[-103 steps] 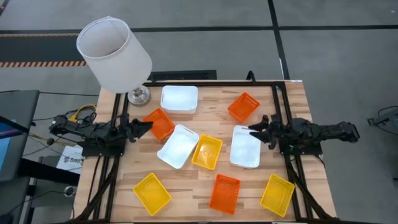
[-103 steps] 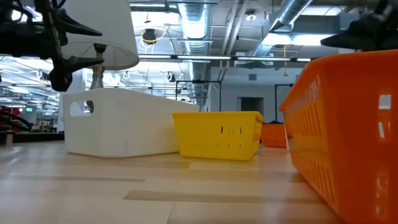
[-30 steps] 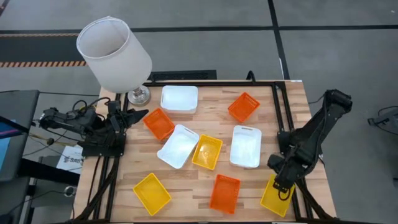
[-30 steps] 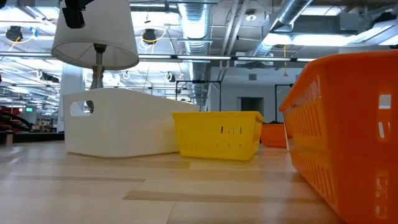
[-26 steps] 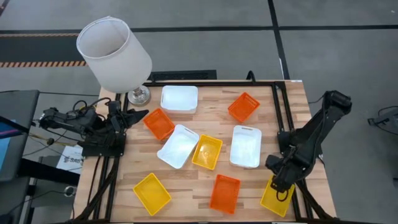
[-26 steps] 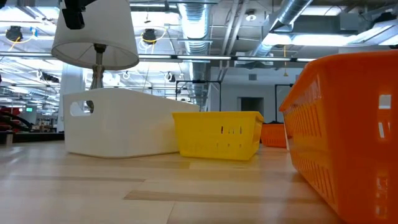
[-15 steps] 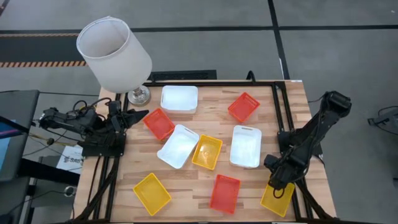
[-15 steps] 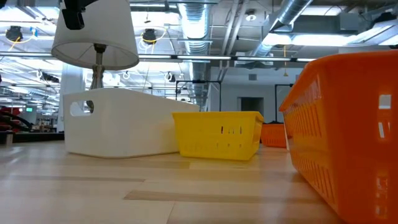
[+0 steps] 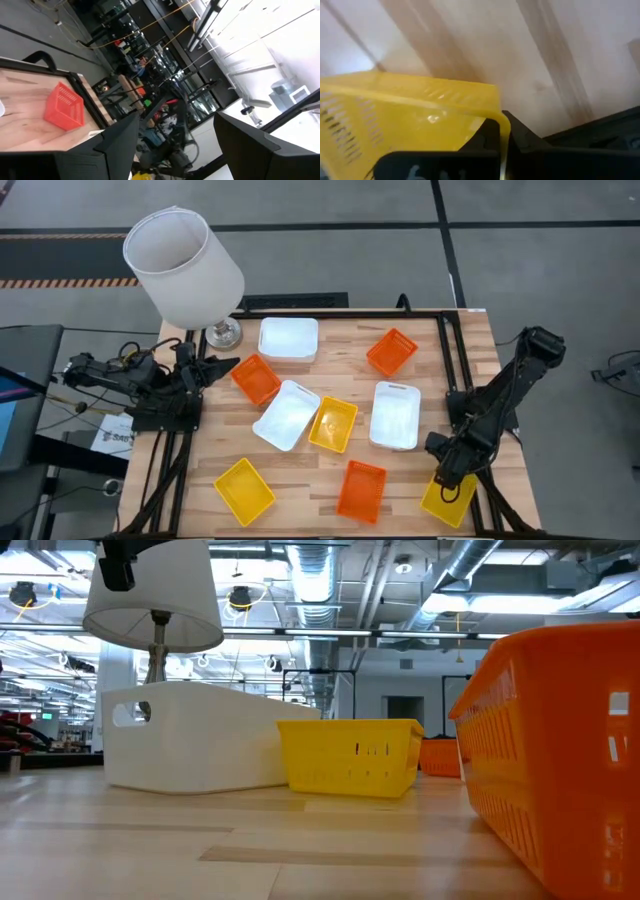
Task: Stack baskets by color
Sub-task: Stack the bottom right yellow bin on the top yellow bin
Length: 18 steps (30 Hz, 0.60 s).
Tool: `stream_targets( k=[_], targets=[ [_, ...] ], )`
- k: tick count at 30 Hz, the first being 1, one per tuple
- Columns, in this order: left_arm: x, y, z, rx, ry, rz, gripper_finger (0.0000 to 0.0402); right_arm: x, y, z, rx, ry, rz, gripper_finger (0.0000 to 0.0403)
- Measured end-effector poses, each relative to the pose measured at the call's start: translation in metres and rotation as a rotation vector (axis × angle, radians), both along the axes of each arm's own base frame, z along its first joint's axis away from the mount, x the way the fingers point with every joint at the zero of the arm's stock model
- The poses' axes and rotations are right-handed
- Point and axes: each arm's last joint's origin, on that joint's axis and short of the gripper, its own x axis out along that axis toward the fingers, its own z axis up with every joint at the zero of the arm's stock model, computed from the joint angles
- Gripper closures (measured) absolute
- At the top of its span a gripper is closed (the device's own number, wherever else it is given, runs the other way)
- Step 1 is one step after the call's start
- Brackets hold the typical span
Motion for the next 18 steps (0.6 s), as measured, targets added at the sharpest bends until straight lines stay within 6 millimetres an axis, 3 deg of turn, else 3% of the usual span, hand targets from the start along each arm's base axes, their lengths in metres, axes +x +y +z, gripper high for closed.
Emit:
stream_targets(
  k=[4,8,14,18],
  targets=[
    [0.0,0.0,-0.001,-0.004,0.007,0.006,0.0155,0.007,-0.001,0.034,0.056,-0.039,0.02,0.0395],
    [0.0,0.0,-0.001,-0.003,0.008,0.006,0.0155,0.016,-0.013,0.082,0.102,-0.134,0.001,0.0395],
    [0.0,0.0,-0.001,0.001,0.01,0.007,0.0155,0.049,-0.06,0.144,-0.058,-0.429,-0.072,0.0397],
    [0.0,0.0,-0.001,0.001,0.01,0.008,0.0155,0.08,-0.1,0.159,-0.158,-0.496,-0.054,0.0396]
  ],
)
